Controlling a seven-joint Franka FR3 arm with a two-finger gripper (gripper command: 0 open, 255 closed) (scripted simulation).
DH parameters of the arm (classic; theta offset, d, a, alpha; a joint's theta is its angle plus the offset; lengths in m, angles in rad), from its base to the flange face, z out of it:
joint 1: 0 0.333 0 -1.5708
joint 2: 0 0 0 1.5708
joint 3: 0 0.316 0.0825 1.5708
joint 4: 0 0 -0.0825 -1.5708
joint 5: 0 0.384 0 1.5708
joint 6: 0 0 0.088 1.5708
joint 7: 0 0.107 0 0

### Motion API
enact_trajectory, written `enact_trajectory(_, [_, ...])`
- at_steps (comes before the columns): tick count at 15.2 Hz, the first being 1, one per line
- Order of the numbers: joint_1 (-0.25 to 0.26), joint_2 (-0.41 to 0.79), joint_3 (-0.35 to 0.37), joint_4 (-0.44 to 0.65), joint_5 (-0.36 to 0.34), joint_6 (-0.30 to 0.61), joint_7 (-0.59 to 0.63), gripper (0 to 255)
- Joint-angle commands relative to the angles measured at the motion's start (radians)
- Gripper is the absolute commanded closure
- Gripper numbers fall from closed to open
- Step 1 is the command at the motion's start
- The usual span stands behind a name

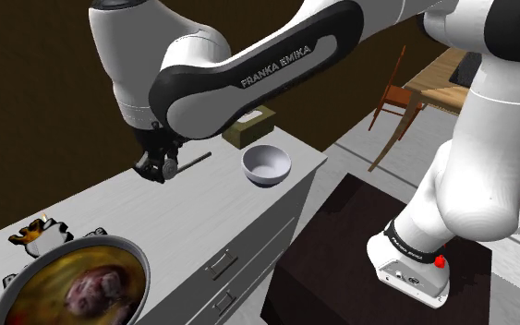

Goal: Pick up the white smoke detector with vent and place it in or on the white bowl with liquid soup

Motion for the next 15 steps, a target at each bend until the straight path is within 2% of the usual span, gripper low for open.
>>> enact_trajectory(1, [0.001,-0.009,0.003,0.017,0.008,-0.025,-0.005,255])
enact_trajectory(13, [-0.002,-0.048,0.013,0.119,0.042,-0.158,-0.041,255])
enact_trajectory(15, [0.033,-0.022,0.027,0.152,0.024,-0.177,0.007,255])
